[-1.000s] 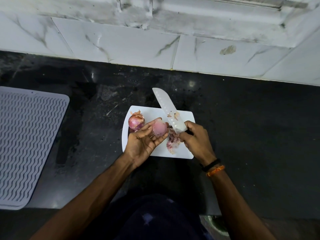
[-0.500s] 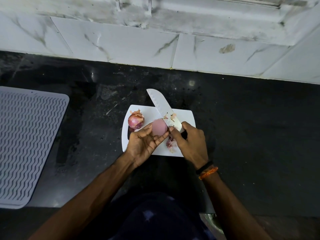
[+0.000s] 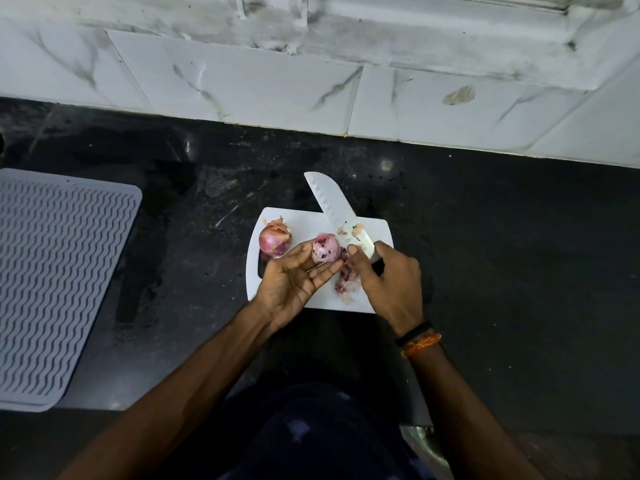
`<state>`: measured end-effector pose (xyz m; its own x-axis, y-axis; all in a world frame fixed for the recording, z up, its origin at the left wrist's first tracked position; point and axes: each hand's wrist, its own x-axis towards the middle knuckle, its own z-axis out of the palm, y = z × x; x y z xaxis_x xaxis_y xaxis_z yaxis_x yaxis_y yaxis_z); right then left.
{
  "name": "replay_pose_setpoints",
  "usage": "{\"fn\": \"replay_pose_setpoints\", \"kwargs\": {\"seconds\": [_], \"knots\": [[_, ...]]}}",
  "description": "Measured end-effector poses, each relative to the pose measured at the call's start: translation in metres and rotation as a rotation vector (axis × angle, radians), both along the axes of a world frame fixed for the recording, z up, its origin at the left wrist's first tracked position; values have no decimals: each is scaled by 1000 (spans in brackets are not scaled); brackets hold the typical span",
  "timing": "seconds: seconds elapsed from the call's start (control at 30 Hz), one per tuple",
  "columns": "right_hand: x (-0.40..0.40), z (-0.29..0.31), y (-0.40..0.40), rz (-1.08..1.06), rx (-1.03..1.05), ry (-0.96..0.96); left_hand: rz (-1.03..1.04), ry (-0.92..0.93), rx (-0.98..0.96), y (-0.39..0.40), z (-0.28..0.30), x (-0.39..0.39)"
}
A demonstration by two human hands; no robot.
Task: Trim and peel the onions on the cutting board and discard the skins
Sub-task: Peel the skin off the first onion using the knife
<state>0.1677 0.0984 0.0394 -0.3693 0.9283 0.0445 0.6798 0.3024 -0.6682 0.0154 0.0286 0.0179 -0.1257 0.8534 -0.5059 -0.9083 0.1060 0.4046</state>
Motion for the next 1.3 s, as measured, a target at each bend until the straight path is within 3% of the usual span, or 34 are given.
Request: {"fn": "replay_pose_setpoints", "kwargs": {"seconds": [0.23, 0.4, 0.73, 1.3], "knots": [[-3, -4, -13, 99, 24, 33, 35, -37, -14, 0, 2, 0], [-3, -6, -10, -27, -48, 116, 34, -92, -8, -1, 2, 0], [-10, -5, -18, 28, -18, 91, 44, -67, 39, -5, -2, -1], [-9, 3, -15, -86, -17, 64, 16, -78, 147, -4, -12, -2]]}}
